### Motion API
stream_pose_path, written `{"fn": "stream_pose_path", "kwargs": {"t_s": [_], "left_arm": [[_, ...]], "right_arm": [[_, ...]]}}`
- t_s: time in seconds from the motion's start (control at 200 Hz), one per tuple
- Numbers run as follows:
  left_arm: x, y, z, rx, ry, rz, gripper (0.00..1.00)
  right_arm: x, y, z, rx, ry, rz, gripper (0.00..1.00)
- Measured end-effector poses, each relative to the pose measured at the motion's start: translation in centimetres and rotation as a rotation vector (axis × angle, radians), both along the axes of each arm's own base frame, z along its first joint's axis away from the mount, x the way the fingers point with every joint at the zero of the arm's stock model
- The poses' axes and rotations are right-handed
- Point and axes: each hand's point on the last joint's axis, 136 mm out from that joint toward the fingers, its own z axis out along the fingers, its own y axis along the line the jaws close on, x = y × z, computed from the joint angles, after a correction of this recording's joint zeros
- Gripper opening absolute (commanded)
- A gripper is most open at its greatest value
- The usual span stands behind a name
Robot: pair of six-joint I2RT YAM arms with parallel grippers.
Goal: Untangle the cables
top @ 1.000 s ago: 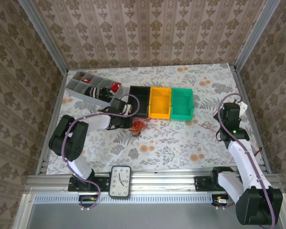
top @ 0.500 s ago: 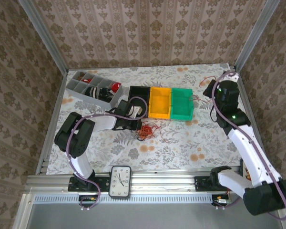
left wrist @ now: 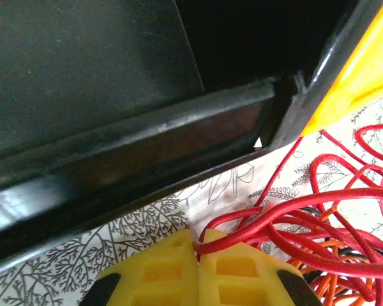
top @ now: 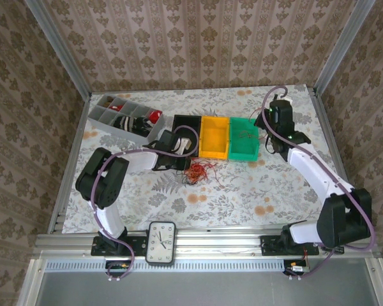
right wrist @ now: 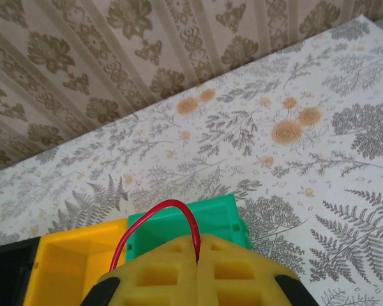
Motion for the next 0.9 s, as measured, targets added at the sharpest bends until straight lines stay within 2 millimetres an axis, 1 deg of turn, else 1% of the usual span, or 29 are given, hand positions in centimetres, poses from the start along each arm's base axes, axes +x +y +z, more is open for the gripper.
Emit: {"fn": "stream_pose_path", "kwargs": {"t_s": [0.12,0.305,0.435,0.56,0.62,0.775,0.9], "left_arm": [[0.1,0.1,0.0,0.007,-0.001,0.004,0.00],[0.7,-0.3,-0.3,0.017,0.011,0.005,0.00],[1.1,-0.6,-0.3,0.018,0.012,0.005,0.00],[1.1,-0.5,-0.3,0.021,0.016,0.005,0.00],[1.1,-0.5,-0.3,0.021,0.016,0.005,0.00],[1.1,-0.5,-0.3,0.021,0.017,0.005,0.00],[1.1,-0.5,-0.3,0.021,0.017,0.006,0.00]], "right_arm": [[0.7,0.4,-1.4,0.000,0.023,0.006,0.00],[1.5,2.1,-4.0,0.015,0.081,0.065,0.00],[2.4,3.2,-4.3,0.045,0.088,0.091,0.00],[3.1,3.6,-4.5,0.073,0.082,0.083,0.00],[3.3,3.6,-5.3,0.081,0.101,0.075,0.00],[3.8,3.4,-8.7,0.075,0.176,0.044,0.00],[4.3,2.9,-10.3,0.041,0.225,0.009,0.00]]}}
